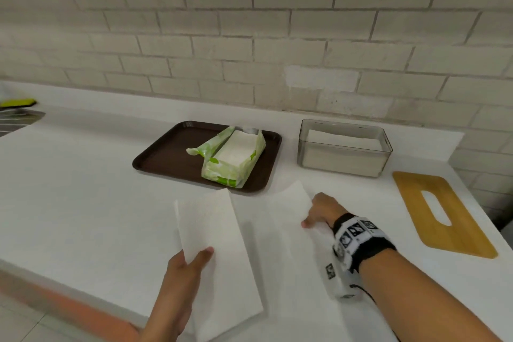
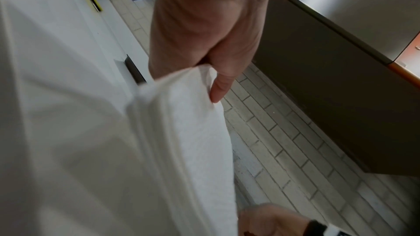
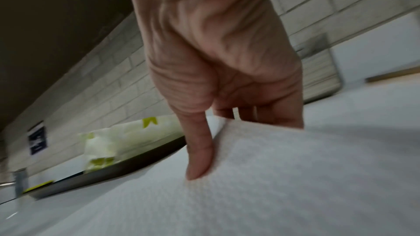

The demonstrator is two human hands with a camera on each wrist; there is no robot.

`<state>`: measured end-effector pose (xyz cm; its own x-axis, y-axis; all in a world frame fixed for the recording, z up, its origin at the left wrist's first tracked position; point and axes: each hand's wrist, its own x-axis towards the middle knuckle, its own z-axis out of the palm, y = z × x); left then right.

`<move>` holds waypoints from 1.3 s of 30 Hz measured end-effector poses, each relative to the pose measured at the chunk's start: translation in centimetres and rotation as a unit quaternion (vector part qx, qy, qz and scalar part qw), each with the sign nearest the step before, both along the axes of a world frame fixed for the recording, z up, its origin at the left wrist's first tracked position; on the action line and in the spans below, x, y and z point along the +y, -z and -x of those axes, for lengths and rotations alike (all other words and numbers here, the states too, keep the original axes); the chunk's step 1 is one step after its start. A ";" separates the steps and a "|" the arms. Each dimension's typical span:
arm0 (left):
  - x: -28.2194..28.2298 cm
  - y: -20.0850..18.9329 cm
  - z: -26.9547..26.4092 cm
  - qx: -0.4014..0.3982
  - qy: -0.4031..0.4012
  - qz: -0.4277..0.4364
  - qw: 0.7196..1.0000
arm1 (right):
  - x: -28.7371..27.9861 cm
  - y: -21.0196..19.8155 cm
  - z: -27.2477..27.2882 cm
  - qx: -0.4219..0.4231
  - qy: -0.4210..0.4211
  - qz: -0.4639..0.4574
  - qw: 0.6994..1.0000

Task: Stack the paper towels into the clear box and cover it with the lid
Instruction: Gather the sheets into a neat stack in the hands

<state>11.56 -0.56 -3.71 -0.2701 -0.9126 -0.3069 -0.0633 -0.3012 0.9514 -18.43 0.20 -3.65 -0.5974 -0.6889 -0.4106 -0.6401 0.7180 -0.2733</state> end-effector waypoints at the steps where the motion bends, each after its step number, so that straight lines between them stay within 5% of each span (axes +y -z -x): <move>1: -0.1 0.0 0.2 0.004 0.005 -0.006 1.000 | 1.0 0.1 1.1 0.002 0.019 0.014 1.000; 7: -0.5 -0.4 2.8 0.012 0.060 -0.024 0.998 | 6.0 -3.1 3.4 -0.065 0.061 0.243 0.966; 10: -0.7 -1.1 4.2 0.021 0.085 -0.039 0.995 | 7.7 -7.2 0.9 -0.075 0.037 0.399 0.913; 12: -0.8 -1.4 5.2 0.026 0.096 -0.043 0.994 | 8.9 -9.8 -1.5 -0.207 0.036 0.501 0.839; 15: -0.6 -2.1 6.5 0.034 0.119 -0.049 0.991 | 9.6 -11.6 -4.1 -0.427 0.082 0.596 0.675; 16: -0.5 -2.2 7.0 0.037 0.126 -0.051 0.990 | 9.5 -11.5 -4.7 -0.464 0.093 0.602 0.643; 17: -0.3 -2.4 7.4 0.040 0.133 -0.054 0.989 | 9.0 -10.9 -5.4 -0.465 0.100 0.589 0.653; 20: 0.3 -2.6 8.3 0.046 0.141 -0.067 0.987 | 7.2 -7.4 -7.2 -0.251 0.080 0.469 0.843; 22: 0.5 -2.7 8.6 0.059 0.140 -0.071 0.986 | 6.4 -5.1 -8.0 -0.118 0.063 0.393 0.910; 27: 0.8 -2.8 9.0 0.064 0.133 -0.057 0.987 | 5.9 -2.8 -9.4 -0.082 0.002 0.306 0.948; 31: 0.0 -1.9 8.4 0.051 0.108 -0.031 0.992 | 5.8 -4.1 -5.5 -0.207 0.015 0.271 0.940; 33: -0.7 -1.8 8.1 0.055 0.100 -0.037 0.993 | 5.7 -4.0 -1.5 -0.134 0.040 0.256 0.957; 36: -1.7 -1.9 7.8 0.062 0.092 -0.033 0.993 | 5.8 -1.9 2.7 -0.008 0.004 0.096 0.995; 39: -2.5 -2.2 7.7 0.071 0.084 -0.022 0.994 | 5.4 0.2 3.0 0.038 -0.048 -0.002 0.998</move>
